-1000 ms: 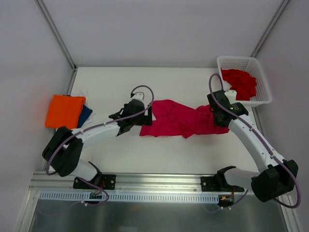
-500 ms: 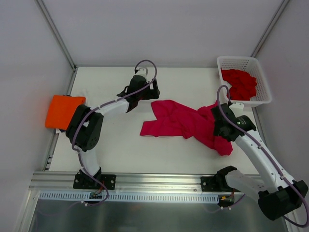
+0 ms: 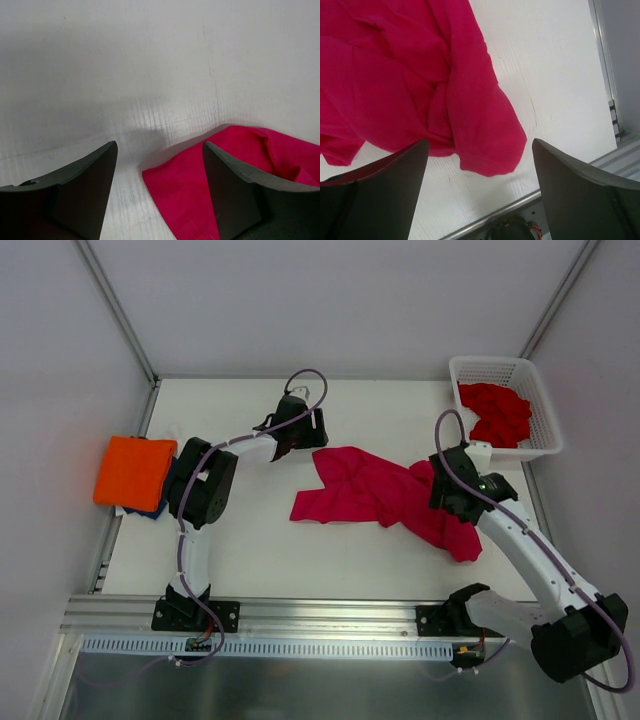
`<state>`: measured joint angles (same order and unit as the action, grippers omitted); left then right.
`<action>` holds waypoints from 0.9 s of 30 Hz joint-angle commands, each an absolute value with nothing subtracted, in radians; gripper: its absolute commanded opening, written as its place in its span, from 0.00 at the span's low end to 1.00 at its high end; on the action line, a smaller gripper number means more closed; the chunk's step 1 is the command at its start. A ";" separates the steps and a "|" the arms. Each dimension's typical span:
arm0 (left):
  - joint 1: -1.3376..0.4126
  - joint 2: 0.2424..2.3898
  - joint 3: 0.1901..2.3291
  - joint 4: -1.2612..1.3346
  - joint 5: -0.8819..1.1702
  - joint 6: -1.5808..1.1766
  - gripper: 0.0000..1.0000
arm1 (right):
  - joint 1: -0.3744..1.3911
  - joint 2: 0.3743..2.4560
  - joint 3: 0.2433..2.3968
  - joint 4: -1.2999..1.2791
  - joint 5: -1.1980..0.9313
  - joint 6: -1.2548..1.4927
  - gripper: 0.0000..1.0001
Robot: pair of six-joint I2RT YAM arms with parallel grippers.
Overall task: Fold and stack the t-shirts
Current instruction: Flatten the tshirt out
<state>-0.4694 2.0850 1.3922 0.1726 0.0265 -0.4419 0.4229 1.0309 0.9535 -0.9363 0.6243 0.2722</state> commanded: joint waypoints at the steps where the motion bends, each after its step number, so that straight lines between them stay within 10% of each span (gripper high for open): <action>1: -0.472 2.034 1.376 0.147 0.005 -0.465 0.70 | 0.426 1.112 0.985 -0.792 0.635 0.233 0.89; 27: -0.472 2.040 1.316 0.250 0.189 -0.528 0.64 | 0.114 1.994 1.519 -0.627 0.554 0.061 0.83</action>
